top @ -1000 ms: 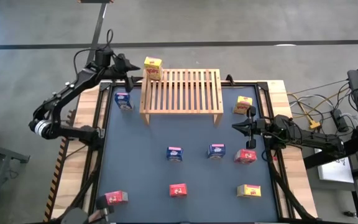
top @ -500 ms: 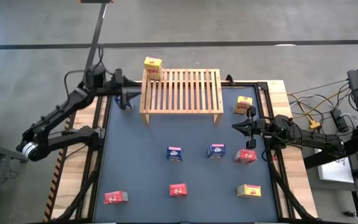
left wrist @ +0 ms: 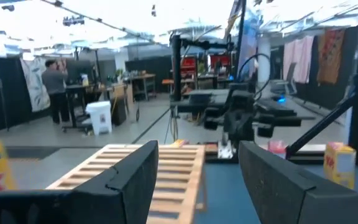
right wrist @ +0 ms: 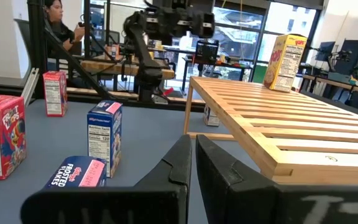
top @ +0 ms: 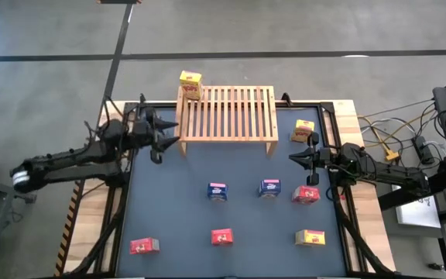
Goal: Stack cereal on shelf
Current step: Put the top yellow cereal box on the shelf aligned with the other yellow cereal box
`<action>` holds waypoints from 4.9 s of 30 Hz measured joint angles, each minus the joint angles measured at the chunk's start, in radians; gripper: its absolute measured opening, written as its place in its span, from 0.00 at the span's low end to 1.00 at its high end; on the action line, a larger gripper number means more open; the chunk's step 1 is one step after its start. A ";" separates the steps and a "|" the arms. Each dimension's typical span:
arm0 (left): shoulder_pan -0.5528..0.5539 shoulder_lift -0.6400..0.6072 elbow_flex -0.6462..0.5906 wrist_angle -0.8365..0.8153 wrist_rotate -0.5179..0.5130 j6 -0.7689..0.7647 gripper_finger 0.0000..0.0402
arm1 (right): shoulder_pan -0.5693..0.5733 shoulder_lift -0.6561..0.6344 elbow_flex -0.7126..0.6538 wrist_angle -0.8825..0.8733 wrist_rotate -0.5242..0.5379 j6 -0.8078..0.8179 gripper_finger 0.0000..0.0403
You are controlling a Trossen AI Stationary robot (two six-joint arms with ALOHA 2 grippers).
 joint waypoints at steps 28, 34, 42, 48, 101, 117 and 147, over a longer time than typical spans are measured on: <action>-0.198 0.349 0.013 0.395 -0.199 0.058 0.52 | 0.000 0.000 0.000 0.042 0.000 0.012 0.03; -0.198 0.324 0.013 0.409 -0.199 0.063 0.52 | 0.000 0.000 0.000 0.122 0.001 0.114 0.03; -0.198 0.324 0.013 0.407 -0.199 0.047 0.52 | 0.000 0.000 0.161 -0.109 0.235 0.189 0.03; -0.198 0.324 0.013 0.380 -0.198 0.047 0.52 | 0.000 0.007 0.382 -0.350 0.409 0.166 0.03; -0.200 0.330 0.013 0.330 -0.198 -0.029 0.52 | 0.000 0.367 0.468 -0.549 0.857 0.442 0.03; -0.200 0.330 0.013 0.329 -0.199 -0.029 0.52 | 0.000 0.413 0.466 -0.551 0.851 0.398 0.45; -0.200 0.330 0.013 0.322 -0.199 -0.029 0.52 | -0.001 0.413 0.514 -0.574 0.829 0.586 0.87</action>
